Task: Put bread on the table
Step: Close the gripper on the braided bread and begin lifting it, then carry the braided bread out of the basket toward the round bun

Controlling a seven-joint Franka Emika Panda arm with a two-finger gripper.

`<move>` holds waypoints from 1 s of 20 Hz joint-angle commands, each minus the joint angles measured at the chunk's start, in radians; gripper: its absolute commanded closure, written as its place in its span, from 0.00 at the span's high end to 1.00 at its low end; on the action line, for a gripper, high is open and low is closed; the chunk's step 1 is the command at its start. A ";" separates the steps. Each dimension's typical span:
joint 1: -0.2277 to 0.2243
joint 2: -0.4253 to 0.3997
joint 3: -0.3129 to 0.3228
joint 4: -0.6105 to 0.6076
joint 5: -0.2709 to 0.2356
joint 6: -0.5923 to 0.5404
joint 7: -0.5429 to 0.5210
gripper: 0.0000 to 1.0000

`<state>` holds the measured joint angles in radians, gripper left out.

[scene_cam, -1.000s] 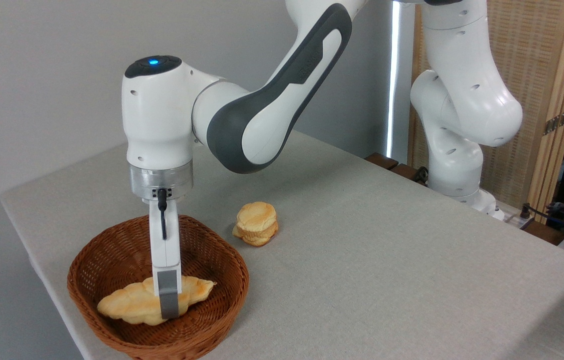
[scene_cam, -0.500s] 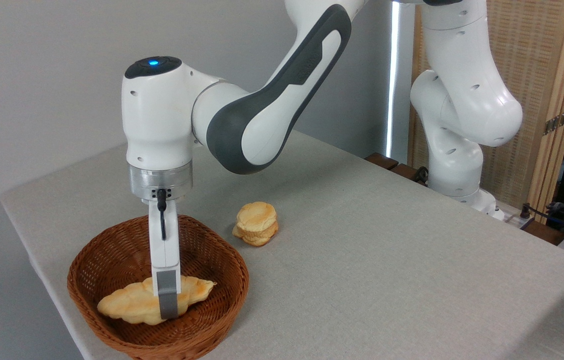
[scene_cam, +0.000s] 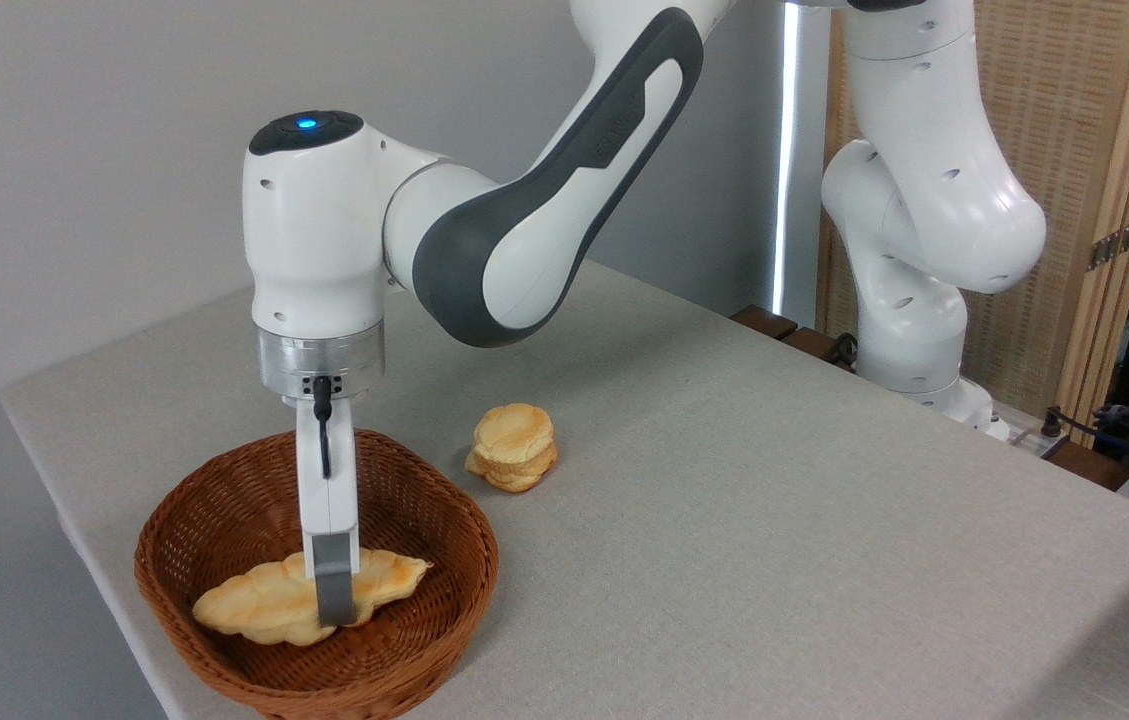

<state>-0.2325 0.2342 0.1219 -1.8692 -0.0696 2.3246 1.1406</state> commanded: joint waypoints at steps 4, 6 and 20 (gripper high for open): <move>0.001 -0.061 0.004 0.007 0.005 -0.048 -0.022 0.66; 0.001 -0.082 0.002 0.005 0.004 -0.066 -0.050 0.66; 0.010 -0.302 0.015 -0.025 -0.004 -0.496 -0.190 0.67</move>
<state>-0.2232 -0.0048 0.1285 -1.8608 -0.0697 1.9215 0.9697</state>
